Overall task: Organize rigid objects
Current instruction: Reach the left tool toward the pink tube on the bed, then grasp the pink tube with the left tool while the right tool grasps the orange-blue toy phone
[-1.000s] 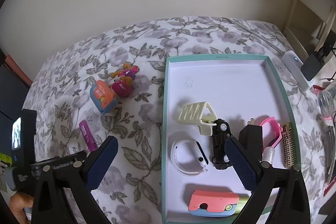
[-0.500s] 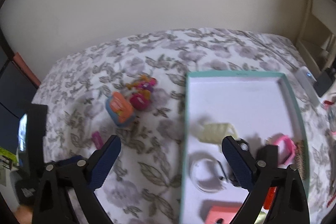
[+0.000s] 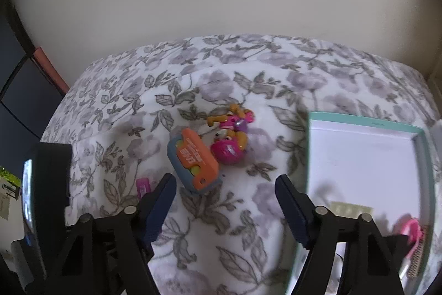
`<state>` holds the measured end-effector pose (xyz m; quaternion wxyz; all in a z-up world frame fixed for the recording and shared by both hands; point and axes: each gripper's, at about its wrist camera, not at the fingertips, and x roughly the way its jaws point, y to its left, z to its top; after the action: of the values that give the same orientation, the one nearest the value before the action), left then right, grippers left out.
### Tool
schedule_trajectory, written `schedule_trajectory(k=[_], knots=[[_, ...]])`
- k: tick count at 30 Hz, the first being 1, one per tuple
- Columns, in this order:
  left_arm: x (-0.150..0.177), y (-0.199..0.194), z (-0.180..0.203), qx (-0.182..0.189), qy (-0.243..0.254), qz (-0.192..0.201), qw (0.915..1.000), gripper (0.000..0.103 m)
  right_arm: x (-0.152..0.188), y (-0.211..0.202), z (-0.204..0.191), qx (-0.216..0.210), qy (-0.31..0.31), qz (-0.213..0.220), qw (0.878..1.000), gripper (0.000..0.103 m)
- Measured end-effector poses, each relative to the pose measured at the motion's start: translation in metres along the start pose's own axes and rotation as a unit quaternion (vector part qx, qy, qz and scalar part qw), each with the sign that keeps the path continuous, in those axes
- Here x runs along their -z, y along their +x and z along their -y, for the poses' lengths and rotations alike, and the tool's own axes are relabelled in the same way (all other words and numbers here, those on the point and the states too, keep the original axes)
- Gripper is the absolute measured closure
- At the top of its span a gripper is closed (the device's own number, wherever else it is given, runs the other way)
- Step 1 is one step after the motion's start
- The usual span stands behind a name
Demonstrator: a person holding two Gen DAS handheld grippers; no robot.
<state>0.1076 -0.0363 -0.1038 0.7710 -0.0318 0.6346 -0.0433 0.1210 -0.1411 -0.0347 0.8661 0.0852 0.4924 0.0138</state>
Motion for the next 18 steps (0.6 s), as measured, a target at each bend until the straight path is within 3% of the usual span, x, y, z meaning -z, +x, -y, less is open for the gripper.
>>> schedule_trajectory(k=[8,14,18], knots=[[-0.032,0.001,-0.040,0.019,-0.053,0.009,0.9984,0.082,-0.004,0.034,-0.010,-0.006,-0.019,-0.015,1.000,0.041],[-0.047,0.009,-0.056,0.006,-0.058,0.012,0.9982,0.086,-0.007,0.045,-0.020,-0.005,-0.035,-0.013,0.999,0.054],[-0.062,0.012,-0.055,0.001,-0.054,0.018,0.9984,0.086,-0.009,0.046,-0.024,-0.006,-0.044,-0.008,0.999,0.055]])
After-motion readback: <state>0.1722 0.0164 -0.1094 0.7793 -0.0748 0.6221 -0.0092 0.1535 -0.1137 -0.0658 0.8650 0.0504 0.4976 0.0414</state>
